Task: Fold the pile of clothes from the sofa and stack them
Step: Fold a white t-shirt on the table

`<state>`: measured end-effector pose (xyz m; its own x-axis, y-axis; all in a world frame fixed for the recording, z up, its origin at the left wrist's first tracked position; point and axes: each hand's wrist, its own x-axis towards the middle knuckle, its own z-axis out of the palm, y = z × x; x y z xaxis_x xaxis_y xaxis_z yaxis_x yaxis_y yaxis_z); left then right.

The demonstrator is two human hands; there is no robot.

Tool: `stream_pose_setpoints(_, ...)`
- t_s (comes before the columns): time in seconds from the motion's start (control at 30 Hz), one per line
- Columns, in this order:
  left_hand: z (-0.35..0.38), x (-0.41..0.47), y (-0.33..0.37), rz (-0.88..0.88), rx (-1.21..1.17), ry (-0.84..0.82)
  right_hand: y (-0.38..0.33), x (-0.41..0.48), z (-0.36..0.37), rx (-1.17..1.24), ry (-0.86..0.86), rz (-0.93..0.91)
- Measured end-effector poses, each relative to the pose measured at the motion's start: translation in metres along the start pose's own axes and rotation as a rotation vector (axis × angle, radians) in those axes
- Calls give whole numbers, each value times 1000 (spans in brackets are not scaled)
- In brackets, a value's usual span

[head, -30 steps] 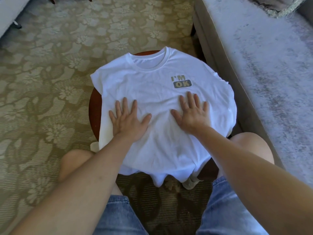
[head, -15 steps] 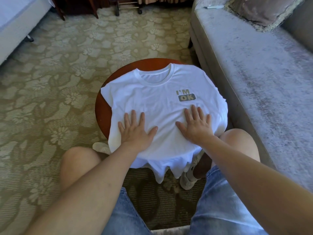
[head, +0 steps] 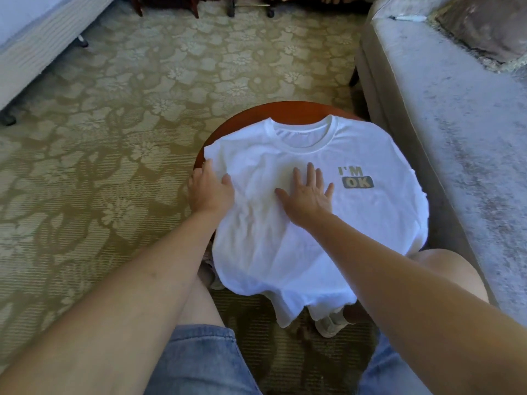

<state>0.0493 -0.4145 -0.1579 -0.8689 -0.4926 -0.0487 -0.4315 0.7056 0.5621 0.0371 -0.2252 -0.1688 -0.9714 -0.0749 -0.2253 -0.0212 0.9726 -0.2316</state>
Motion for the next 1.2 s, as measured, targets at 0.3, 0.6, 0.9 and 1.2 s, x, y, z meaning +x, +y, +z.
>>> stream_pose_setpoints(0.3, 14, 81, -3, -174, -87, -52, 8, 35, 15, -92, 105, -20)
stream_pose_setpoints(0.6, 12, 95, 9, -96, -366, 101, 14, 43, 12, -110, 118, -42)
stream_pose_setpoints(0.9, -25, 106, 11, -169, -778, -268, 13, 42, 11, -113, 97, -33)
stream_pose_setpoints(1.2, -33, 100, 19, -209, -1006, -375, 16, 45, 10, -109, 104, -40)
